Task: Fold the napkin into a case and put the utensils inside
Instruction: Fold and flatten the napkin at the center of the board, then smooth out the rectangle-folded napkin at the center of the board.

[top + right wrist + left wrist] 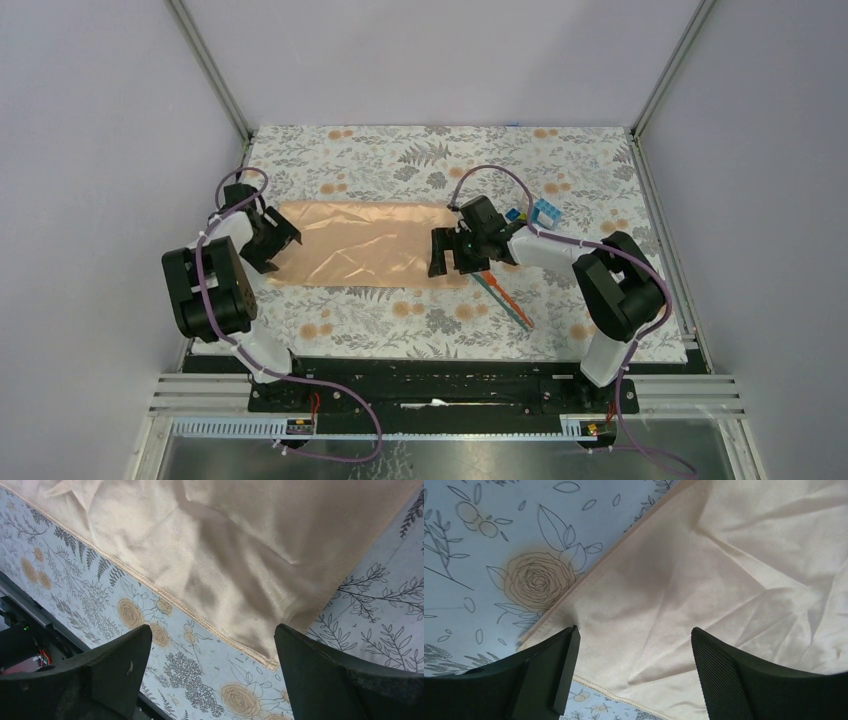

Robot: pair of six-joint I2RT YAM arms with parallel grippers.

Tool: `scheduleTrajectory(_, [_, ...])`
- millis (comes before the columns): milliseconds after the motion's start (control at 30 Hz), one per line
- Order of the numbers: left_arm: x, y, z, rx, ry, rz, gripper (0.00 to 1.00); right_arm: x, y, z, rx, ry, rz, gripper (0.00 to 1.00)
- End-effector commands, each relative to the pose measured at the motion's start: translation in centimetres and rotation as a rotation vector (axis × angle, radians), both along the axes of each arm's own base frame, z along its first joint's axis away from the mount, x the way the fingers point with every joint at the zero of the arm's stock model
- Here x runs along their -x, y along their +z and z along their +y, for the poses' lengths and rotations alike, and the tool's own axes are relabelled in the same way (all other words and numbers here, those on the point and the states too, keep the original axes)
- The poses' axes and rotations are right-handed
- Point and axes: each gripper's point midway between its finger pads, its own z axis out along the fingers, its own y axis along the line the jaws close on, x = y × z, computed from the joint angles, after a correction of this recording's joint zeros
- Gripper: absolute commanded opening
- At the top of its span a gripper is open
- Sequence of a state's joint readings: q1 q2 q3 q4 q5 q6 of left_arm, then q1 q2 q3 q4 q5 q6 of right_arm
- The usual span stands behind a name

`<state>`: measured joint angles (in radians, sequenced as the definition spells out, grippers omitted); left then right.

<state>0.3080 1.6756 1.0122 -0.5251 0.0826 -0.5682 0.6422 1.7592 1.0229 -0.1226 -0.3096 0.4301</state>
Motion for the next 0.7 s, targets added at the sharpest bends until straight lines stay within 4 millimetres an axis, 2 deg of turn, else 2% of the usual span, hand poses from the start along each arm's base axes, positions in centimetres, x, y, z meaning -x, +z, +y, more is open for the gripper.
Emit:
scheduleTrajectory(0, [-2.1, 1.7, 0.8, -0.016, -0.009, -0.07, 0.87, -2.5, 2.1, 1.0, -0.025, -0.007, -0.095, 1.0])
scheduleTrajectory(100, [-3.0, 3.7, 0.5, -0.017, -0.03, -0.124, 0.87, -3.8, 3.7, 2.1, -0.057, 0.001, -0.126, 1.0])
scheduleTrajectory(200, [-3.8, 5.7, -0.3, 0.007, -0.059, -0.205, 0.88, -5.8, 5.1, 3.1, -0.094, -0.022, -0.142, 1.0])
scheduleTrajectory(333, [-6.9, 8.2, -2.7, 0.139, -0.126, -0.391, 0.92, -9.6, 6.3, 5.0, -0.215, -0.068, -0.123, 1.0])
scheduleTrajectory(433, [-9.9, 8.2, -4.6, 0.296, -0.148, -0.491, 0.97, -12.5, 6.4, 6.7, -0.289, -0.089, -0.115, 1.0])
scheduleTrajectory(500, [-12.1, 8.1, -5.1, 0.367, -0.157, -0.566, 0.99, -14.0, 6.4, 7.9, -0.366, -0.085, -0.079, 1.0])
scheduleTrajectory(567, [-13.5, 7.3, -5.2, 0.408, -0.15, -0.582, 0.99, -15.4, 5.7, 8.1, -0.404, -0.11, -0.05, 1.0])
scheduleTrajectory(667, [-15.1, 5.9, -4.3, 0.401, -0.14, -0.577, 0.99, -16.8, 4.0, 7.2, -0.397, -0.139, -0.033, 1.0])
